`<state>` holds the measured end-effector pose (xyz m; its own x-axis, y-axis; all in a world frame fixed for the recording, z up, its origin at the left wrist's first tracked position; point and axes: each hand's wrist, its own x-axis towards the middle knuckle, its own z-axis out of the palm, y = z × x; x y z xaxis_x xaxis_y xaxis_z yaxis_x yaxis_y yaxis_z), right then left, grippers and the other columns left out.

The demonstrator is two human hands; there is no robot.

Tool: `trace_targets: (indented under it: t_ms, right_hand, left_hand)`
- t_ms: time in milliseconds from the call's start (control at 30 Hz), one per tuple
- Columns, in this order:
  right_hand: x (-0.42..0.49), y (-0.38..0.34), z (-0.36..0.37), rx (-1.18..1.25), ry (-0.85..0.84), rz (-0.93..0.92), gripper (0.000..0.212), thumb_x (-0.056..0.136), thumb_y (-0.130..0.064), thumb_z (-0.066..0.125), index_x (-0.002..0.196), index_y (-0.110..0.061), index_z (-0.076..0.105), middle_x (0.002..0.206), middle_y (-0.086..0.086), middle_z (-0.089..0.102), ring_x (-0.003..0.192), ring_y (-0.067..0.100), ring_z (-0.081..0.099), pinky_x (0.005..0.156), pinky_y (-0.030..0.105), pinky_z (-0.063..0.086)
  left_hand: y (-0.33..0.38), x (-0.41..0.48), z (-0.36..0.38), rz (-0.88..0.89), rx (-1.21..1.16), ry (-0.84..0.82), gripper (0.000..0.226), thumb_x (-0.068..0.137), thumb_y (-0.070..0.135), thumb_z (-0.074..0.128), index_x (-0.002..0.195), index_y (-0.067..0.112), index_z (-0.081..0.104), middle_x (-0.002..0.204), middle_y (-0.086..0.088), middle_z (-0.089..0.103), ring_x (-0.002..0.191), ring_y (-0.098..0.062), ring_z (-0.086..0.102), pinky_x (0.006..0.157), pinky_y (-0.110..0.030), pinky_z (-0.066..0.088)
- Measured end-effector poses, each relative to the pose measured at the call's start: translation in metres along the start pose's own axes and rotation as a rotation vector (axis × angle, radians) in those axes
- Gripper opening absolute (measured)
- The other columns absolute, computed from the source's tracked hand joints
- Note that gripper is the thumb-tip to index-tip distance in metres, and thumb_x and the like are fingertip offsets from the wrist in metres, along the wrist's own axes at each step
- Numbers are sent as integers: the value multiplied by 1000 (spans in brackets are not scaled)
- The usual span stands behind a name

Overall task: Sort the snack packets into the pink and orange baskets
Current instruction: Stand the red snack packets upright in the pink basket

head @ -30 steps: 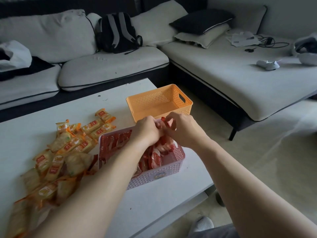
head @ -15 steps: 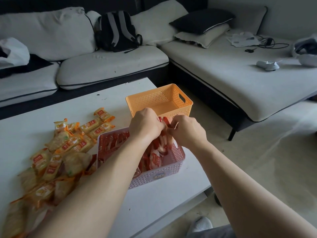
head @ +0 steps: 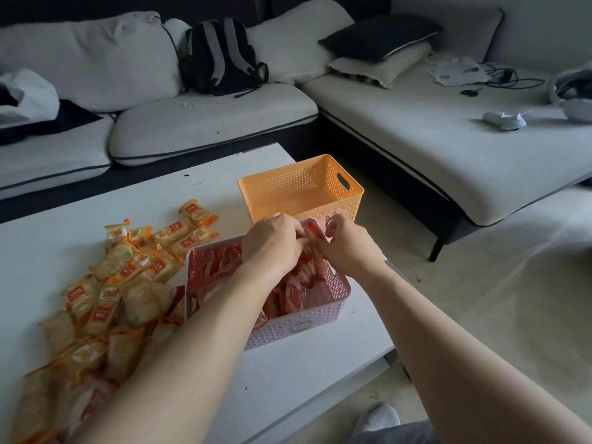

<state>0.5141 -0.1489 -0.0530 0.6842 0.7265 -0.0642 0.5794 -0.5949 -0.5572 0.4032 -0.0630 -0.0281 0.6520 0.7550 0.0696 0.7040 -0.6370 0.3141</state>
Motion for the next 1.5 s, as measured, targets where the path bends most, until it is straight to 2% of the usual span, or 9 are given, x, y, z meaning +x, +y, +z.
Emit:
trace_targets:
  t_ms: [167, 333, 433, 567, 667, 867, 1100, 1267, 1500]
  right_hand:
    - [2, 2, 1, -12, -13, 10, 34, 94, -53, 56, 102, -20, 52, 94, 2, 68, 77, 26, 69, 71, 41, 60]
    - [0, -5, 0, -92, 56, 43, 46, 93, -57, 53, 112, -15, 53, 104, 3, 65, 87, 26, 66, 63, 34, 50]
    - [-7, -20, -7, -71, 226, -152, 15, 94, -31, 55, 104, -20, 60, 103, 1, 62, 91, 26, 62, 66, 36, 53]
    - [-25, -40, -6, 123, -7, -423, 15, 90, -16, 60, 97, -21, 73, 94, -1, 74, 82, 19, 68, 73, 44, 60]
    - [-40, -55, -1, 126, -201, -563, 20, 90, -37, 69, 101, -22, 75, 92, -3, 75, 75, 13, 69, 68, 38, 61]
    - [-57, -74, 5, -72, -357, -465, 46, 81, -52, 75, 106, -15, 64, 92, 0, 71, 70, 18, 66, 65, 40, 60]
    - [-56, -80, 2, 161, -418, -335, 49, 78, -22, 87, 119, -8, 64, 76, -8, 64, 64, 9, 62, 53, 20, 47]
    - [-54, -75, -22, 344, -542, -344, 25, 86, -20, 78, 107, -14, 66, 84, 1, 68, 60, 11, 59, 46, 19, 48]
    - [-45, -58, -65, 171, -321, -420, 11, 94, -26, 68, 98, -16, 71, 84, -3, 66, 72, 18, 62, 59, 28, 50]
  left_hand:
    - [-3, 1, 18, -17, 84, 25, 15, 91, 21, 69, 89, 32, 79, 84, 4, 72, 80, -26, 69, 58, -32, 46]
    - [0, -2, 5, 6, 47, -42, 16, 94, 23, 64, 99, 30, 78, 94, 1, 74, 80, -26, 67, 66, -35, 55]
    - [-8, -23, -38, 72, -48, 87, 15, 98, 29, 62, 103, 33, 75, 98, 10, 70, 84, -18, 65, 70, -30, 54]
    - [-54, -57, -74, -20, -6, 43, 21, 95, 44, 64, 114, 37, 68, 114, 9, 60, 99, -14, 56, 67, -25, 42]
    - [-86, -76, -77, -91, -113, -166, 54, 84, 61, 70, 133, 42, 58, 130, 7, 52, 121, -17, 51, 99, -40, 47]
    - [-102, -97, -66, -86, -193, -270, 94, 59, 68, 82, 143, 41, 49, 142, 11, 51, 127, -14, 51, 108, -40, 45]
    - [-100, -98, -62, -143, -176, -71, 66, 74, 56, 83, 131, 37, 55, 132, 12, 59, 113, -15, 58, 88, -40, 56]
    - [-90, -98, -73, -2, -419, 90, 29, 88, 28, 77, 110, 29, 58, 103, 18, 65, 87, 8, 61, 65, -10, 51]
    - [-41, -67, -73, 215, -557, 59, 32, 92, 9, 73, 117, 27, 65, 112, 14, 65, 103, -1, 63, 86, -15, 54]
